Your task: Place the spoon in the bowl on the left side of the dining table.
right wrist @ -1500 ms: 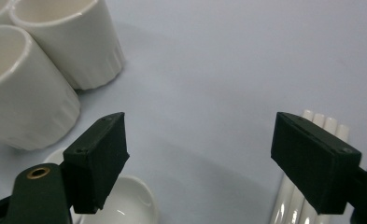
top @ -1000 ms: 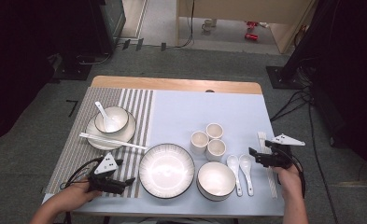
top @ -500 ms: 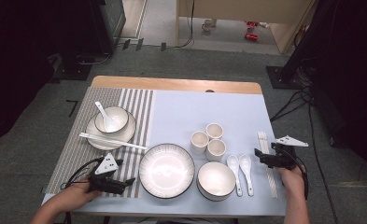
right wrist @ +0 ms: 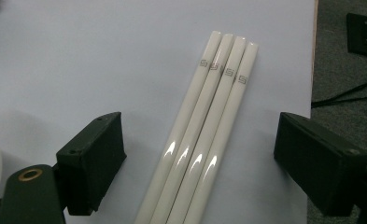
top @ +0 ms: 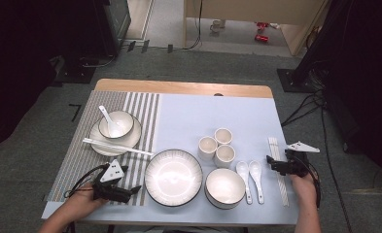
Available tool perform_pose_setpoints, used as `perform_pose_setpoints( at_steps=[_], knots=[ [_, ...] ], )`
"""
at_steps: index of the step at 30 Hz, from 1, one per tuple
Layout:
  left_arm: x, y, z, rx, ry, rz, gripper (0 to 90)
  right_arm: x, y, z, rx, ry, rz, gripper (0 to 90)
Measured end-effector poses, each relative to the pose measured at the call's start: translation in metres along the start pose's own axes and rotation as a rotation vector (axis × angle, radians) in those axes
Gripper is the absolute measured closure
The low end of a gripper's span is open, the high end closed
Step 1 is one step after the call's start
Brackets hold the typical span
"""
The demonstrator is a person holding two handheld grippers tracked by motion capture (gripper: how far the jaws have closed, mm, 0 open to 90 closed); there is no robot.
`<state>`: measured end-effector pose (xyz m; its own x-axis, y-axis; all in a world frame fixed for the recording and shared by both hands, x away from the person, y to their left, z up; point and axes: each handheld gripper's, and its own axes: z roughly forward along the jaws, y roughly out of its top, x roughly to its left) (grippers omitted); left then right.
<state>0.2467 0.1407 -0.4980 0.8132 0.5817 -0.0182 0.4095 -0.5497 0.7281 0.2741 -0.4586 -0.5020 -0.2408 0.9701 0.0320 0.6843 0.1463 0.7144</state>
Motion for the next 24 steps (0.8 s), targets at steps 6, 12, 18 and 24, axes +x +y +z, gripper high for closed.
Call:
perform_pose_setpoints(
  at_steps=[6,12,18,24],
  knots=[
    [0.002,0.0,-0.001,-0.002,-0.013,-0.006,13.6,0.0,0.0,0.0,-0.001,0.0,0.0,15.7],
    [0.003,0.002,-0.001,0.007,-0.016,-0.005,14.4,0.0,0.0,0.0,0.0,0.002,0.001,15.7],
    [0.01,0.007,-0.003,0.03,0.001,-0.045,19.6,0.0,0.0,0.0,0.0,0.002,0.002,15.7],
    [0.018,0.012,-0.01,0.011,0.016,-0.077,24.7,0.0,0.0,0.0,0.0,0.001,0.001,15.7]
  ],
)
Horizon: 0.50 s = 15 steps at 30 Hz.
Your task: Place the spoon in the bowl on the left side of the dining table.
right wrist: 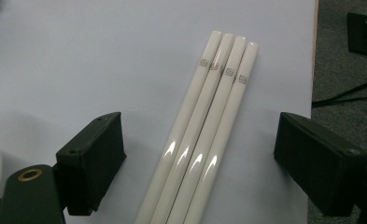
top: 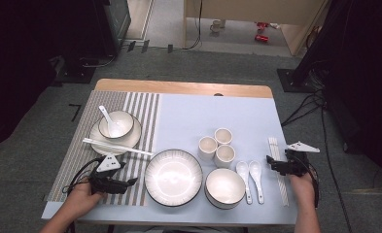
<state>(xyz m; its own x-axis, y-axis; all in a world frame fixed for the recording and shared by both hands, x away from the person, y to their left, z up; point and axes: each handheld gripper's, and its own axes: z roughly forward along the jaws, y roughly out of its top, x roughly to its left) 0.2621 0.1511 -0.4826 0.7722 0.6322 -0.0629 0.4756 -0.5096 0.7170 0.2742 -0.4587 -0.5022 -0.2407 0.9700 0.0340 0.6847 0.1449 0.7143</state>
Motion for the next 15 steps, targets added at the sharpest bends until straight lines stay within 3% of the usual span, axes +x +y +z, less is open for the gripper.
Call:
perform_pose_setpoints(
  at_steps=[5,7,15],
  knots=[
    [0.001,0.003,-0.004,-0.027,0.016,0.02,24.8,0.0,0.0,0.0,0.0,0.0,0.0,15.7],
    [0.003,0.006,-0.007,-0.052,0.01,0.009,24.7,0.0,0.0,0.0,0.0,0.0,0.0,15.7],
    [0.005,0.011,-0.01,-0.047,-0.022,-0.042,24.3,0.0,0.0,0.0,-0.001,-0.001,0.0,15.7]
  ],
)
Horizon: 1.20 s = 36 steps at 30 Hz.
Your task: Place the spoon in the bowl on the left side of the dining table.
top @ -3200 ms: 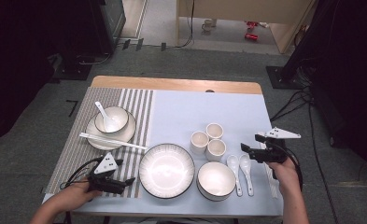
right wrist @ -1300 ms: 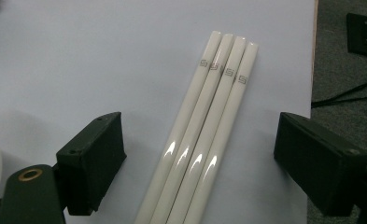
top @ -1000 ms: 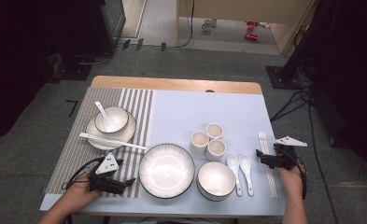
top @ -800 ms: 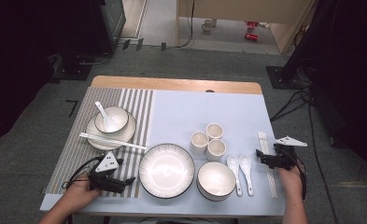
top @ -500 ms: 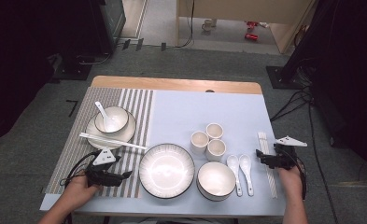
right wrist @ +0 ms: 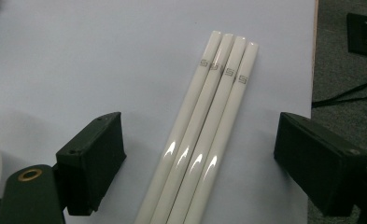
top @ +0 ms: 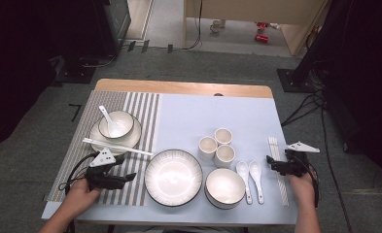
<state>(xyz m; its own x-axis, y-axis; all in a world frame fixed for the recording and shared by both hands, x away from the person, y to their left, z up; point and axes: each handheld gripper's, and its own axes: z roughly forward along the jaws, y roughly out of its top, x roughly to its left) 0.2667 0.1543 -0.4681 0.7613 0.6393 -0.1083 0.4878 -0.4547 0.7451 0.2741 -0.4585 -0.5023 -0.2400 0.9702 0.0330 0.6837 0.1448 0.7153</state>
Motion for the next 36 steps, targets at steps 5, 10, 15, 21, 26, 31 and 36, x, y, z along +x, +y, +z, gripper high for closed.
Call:
perform_pose_setpoints(
  at_steps=[5,10,15,21,26,31,36],
  knots=[
    [0.002,0.001,0.002,0.022,0.006,-0.037,20.7,0.0,0.0,0.0,0.0,-0.001,0.0,15.7],
    [0.004,0.002,0.0,0.007,-0.011,-0.039,20.7,0.0,0.0,0.0,-0.001,-0.001,0.0,15.7],
    [0.01,0.004,-0.002,0.001,-0.029,-0.031,24.7,0.0,0.0,0.0,-0.001,-0.001,0.0,15.7],
    [0.016,0.007,-0.004,-0.016,-0.013,-0.031,39.4,0.0,0.0,0.0,-0.001,-0.002,0.0,15.7],
    [0.023,0.008,-0.002,-0.023,-0.01,-0.043,47.6,0.0,0.0,0.0,0.0,-0.002,0.0,15.7],
    [0.024,0.011,-0.004,-0.031,0.031,0.001,61.4,0.0,0.0,0.0,0.0,-0.002,0.0,15.7],
    [0.024,0.013,-0.004,-0.031,0.028,0.02,75.5,0.0,0.0,0.0,-0.001,-0.002,0.0,15.8]
  ],
)
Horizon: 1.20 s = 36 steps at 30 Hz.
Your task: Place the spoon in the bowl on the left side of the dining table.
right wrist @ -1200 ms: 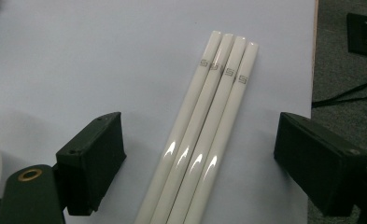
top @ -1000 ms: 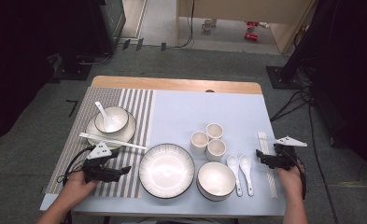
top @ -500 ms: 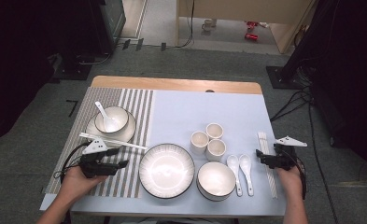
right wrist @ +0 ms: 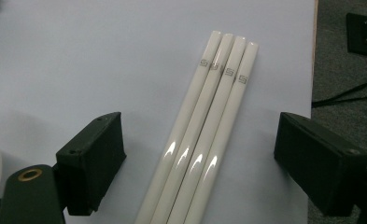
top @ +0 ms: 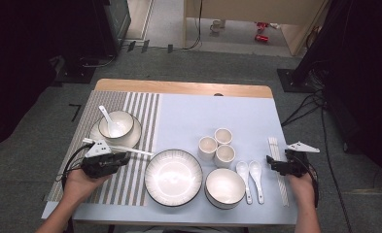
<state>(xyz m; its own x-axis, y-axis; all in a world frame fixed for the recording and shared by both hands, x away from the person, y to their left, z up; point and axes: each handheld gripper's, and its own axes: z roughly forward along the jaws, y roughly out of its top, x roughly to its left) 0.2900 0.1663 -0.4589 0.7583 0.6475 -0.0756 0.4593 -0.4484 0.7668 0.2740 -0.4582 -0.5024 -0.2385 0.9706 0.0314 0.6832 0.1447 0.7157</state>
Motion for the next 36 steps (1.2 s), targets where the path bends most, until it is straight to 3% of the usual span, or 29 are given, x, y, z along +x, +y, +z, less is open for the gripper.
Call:
perform_pose_setpoints(
  at_steps=[7,14,23,36],
  knots=[
    [0.007,0.005,0.003,-0.012,-0.003,-0.008,90.0,0.0,0.0,0.0,0.0,-0.001,0.001,15.7],
    [0.013,0.009,0.009,-0.007,0.009,-0.003,90.0,0.0,0.0,0.0,0.0,-0.001,0.001,15.7],
    [0.022,0.011,0.015,-0.012,0.037,-0.028,90.0,0.0,0.0,0.0,0.0,-0.001,0.001,15.7],
    [0.023,0.013,0.02,-0.01,0.05,-0.019,90.0,0.0,0.0,0.0,0.0,-0.002,0.0,15.7]
  ],
)
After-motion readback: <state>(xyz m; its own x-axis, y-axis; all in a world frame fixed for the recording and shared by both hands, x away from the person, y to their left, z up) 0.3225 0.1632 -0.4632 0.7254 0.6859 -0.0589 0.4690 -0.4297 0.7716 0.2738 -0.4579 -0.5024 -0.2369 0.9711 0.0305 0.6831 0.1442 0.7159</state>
